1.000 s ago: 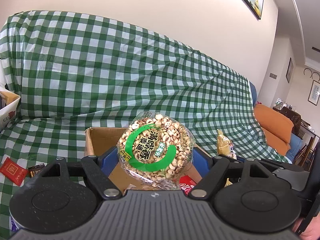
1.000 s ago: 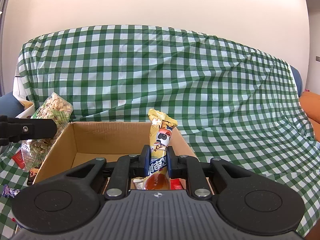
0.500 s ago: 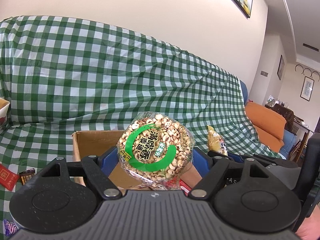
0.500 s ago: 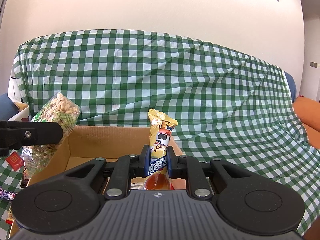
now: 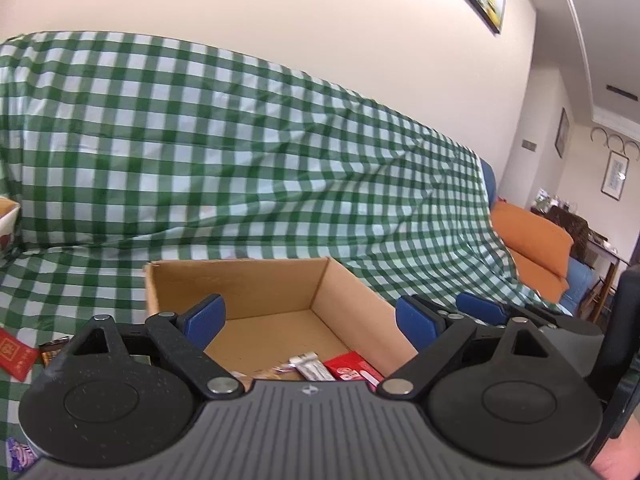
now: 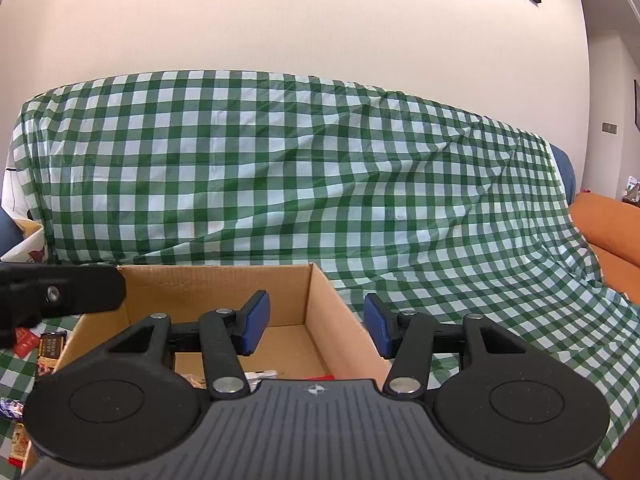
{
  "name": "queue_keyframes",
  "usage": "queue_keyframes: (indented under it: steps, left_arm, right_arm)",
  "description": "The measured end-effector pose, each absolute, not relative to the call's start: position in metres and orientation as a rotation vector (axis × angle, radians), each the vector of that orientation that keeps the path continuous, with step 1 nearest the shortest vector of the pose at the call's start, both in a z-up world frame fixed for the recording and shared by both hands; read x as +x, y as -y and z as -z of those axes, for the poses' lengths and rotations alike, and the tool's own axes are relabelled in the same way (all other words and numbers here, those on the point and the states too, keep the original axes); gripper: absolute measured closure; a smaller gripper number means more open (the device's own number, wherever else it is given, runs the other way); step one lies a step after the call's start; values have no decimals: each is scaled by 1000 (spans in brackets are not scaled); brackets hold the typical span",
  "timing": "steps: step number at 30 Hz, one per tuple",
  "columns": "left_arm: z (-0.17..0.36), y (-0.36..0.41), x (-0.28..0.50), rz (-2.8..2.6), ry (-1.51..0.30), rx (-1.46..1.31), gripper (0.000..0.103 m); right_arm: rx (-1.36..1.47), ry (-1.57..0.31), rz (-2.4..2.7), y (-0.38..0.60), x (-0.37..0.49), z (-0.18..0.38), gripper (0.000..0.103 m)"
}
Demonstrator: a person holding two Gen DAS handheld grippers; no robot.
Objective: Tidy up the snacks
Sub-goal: 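Open both grippers to drop the grain cake and wafer stick into the box, then close the left gripper on the purple candy bar while the right tool reaches the red pastry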
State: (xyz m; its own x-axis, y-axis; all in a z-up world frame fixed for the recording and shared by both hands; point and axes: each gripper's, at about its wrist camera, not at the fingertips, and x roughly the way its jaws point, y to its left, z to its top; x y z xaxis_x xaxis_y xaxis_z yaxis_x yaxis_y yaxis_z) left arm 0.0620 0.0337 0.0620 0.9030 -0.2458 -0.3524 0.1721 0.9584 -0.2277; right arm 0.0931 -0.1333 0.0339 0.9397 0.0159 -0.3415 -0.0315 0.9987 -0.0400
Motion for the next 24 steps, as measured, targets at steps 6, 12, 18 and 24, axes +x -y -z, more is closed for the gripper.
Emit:
queue_keyframes:
  steps: [6, 12, 18, 24]
  left_arm:
    - [-64, -61, 51, 138, -376, -166, 25]
    - [-66, -105, 38, 69, -397, -192, 46]
    - [-61, -153, 27, -62, -438, -218, 67]
    - [-33, -206, 25, -138, -566, -274, 67]
  right_arm:
    - [-42, -345, -74, 110, 90, -36, 48]
    - [-42, -341, -164, 71, 85, -37, 49]
    - [-41, -350, -297, 31, 79, -35, 74]
    - [-69, -376, -470, -12, 65, -29, 79]
